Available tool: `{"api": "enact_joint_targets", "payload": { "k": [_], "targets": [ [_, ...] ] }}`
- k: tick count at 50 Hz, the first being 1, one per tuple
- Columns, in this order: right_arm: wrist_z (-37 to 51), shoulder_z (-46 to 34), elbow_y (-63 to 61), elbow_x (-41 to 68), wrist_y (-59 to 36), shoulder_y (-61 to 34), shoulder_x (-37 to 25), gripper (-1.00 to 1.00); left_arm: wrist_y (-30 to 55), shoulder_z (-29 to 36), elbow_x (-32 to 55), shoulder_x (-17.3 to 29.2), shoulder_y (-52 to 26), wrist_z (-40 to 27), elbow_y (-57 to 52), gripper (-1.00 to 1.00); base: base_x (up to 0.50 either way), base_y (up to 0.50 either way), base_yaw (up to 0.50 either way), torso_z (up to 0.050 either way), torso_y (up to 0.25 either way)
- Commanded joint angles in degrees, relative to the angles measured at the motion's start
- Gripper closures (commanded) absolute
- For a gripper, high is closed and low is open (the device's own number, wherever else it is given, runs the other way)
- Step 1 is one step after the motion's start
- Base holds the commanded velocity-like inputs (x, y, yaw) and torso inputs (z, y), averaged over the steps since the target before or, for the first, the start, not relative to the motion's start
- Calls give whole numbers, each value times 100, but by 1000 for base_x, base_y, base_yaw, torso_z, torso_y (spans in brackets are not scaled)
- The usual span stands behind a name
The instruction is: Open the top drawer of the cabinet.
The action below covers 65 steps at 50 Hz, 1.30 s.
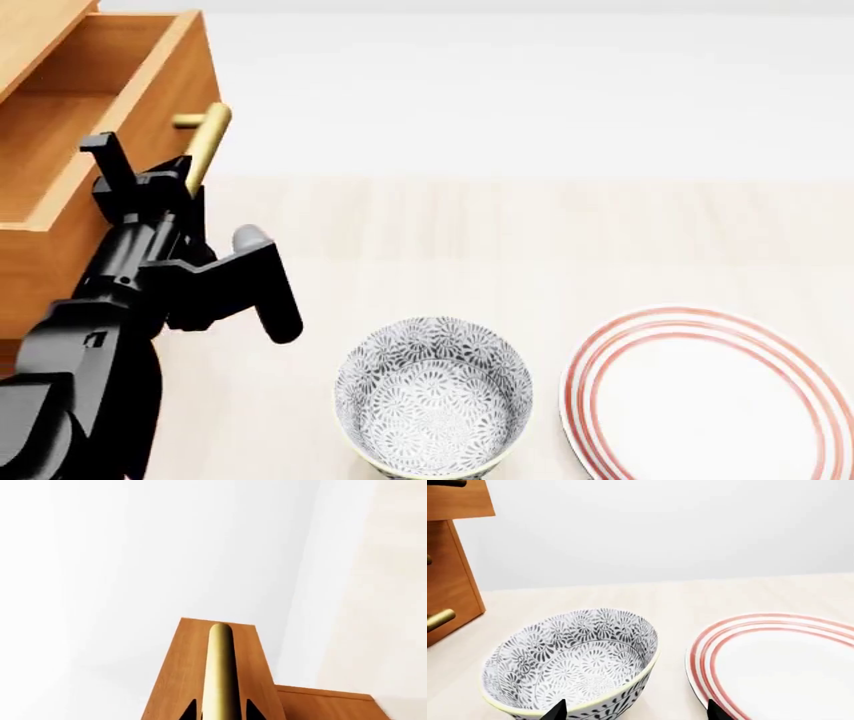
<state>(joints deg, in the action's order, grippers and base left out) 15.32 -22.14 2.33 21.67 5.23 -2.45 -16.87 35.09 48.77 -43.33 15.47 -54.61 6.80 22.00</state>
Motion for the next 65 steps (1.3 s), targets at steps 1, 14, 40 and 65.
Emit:
{"api": "enact_joint_targets", "payload": {
  "k": [1,14,40,65],
  "targets": [
    [-80,92,-98,-64,-43,27,60,-100,-153,88,-77,-332,-69,112,-309,100,-10,0,0,0,0],
    [-51,109,-30,-16,-38,-18,68,-100,-142,38,-14,-357,-77,68,-319,-100,-6,0,0,0,4],
    [-36,55,-23,12,-28,-32,40,-100,458,-590,696,-803,299,783,-2491,-100,0,0,0,0,0],
    [-36,-9,4,14,19,-19,17,-100,2059,-1644,2408,-1494,-409,144,-3952,-100,0,0,0,0,0]
  ]
}}
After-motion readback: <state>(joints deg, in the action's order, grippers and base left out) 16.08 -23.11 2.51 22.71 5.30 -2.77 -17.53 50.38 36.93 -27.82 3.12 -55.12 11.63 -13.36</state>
